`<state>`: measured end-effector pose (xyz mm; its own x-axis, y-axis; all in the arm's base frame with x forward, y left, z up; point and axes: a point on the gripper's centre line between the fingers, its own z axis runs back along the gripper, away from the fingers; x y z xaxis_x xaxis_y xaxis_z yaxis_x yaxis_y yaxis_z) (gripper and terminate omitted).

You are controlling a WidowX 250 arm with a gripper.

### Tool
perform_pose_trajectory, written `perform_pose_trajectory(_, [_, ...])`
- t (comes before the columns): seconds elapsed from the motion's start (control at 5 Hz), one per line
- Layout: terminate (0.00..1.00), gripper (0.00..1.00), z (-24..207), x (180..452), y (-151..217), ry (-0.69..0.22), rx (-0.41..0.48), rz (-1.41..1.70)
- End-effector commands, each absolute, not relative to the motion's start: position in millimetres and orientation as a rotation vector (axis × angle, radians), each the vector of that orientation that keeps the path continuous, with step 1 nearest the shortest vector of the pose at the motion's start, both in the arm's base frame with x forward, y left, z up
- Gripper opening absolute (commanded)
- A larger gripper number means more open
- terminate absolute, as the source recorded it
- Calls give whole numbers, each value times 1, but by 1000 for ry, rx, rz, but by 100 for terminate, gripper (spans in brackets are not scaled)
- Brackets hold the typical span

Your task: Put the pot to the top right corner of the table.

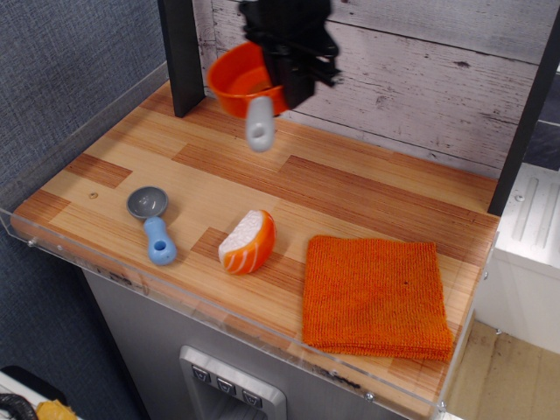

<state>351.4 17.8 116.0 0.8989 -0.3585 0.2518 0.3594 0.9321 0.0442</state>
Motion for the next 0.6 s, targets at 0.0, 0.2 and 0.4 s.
perform_pose_trajectory(0.0, [0, 0, 140, 352, -53, -343, -19, -616])
perform_pose_trajectory(0.2, [0, 0, 136, 346, -85, -355, -33, -697])
perform_pose_trajectory(0.4, [0, 0, 118, 335, -112, -305, -62, -768])
